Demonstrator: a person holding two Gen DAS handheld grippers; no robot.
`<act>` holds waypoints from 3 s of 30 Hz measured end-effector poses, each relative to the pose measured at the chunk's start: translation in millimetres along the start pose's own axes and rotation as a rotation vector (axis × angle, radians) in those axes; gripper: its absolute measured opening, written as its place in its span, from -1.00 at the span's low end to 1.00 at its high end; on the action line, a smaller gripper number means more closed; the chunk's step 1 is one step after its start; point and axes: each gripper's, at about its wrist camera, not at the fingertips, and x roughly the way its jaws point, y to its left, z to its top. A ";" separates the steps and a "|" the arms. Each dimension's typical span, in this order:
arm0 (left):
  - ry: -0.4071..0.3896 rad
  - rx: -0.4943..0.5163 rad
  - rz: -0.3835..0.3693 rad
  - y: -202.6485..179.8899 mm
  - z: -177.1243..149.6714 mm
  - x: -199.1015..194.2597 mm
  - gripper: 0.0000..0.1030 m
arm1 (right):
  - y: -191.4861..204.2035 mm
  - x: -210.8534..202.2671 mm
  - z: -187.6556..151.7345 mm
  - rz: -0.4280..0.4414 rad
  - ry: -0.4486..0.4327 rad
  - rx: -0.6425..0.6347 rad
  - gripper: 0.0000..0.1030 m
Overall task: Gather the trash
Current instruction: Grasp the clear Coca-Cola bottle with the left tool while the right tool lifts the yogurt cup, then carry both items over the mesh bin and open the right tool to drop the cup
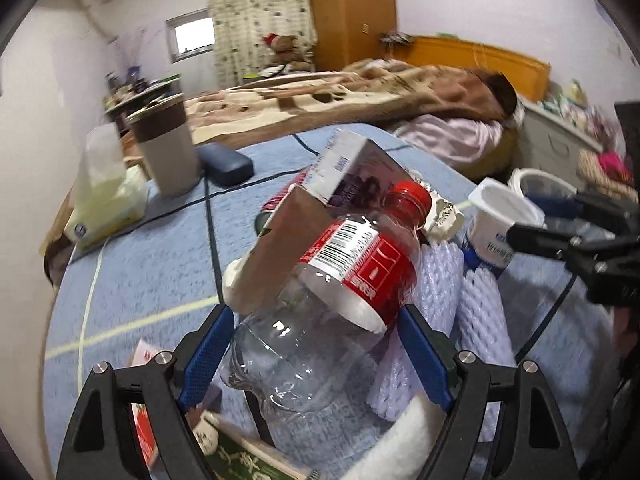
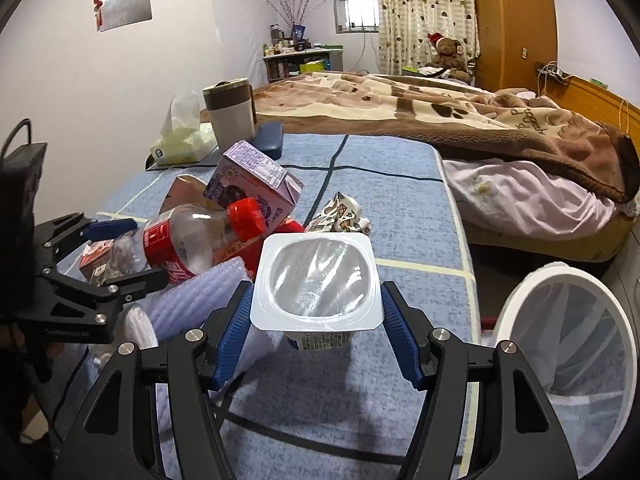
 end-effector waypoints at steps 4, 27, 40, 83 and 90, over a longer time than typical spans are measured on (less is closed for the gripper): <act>-0.008 0.025 0.007 0.6 4.0 1.4 0.62 | -2.8 -1.0 0.8 0.001 -0.002 0.011 0.25; -0.012 -0.166 0.027 -5.4 -9.6 -34.8 0.15 | -15.7 -35.4 -9.2 0.003 -0.058 0.036 0.25; -0.017 -0.257 0.036 -9.7 -19.0 -67.2 0.15 | -26.2 -40.2 -11.1 0.014 -0.069 0.061 0.26; -0.056 -0.166 -0.097 -102.3 29.7 -68.4 0.21 | -92.6 -87.4 -35.1 -0.096 -0.160 0.200 0.26; -0.043 -0.083 -0.211 -162.5 52.8 -45.3 0.21 | -125.2 -92.4 -52.8 -0.174 -0.137 0.276 0.26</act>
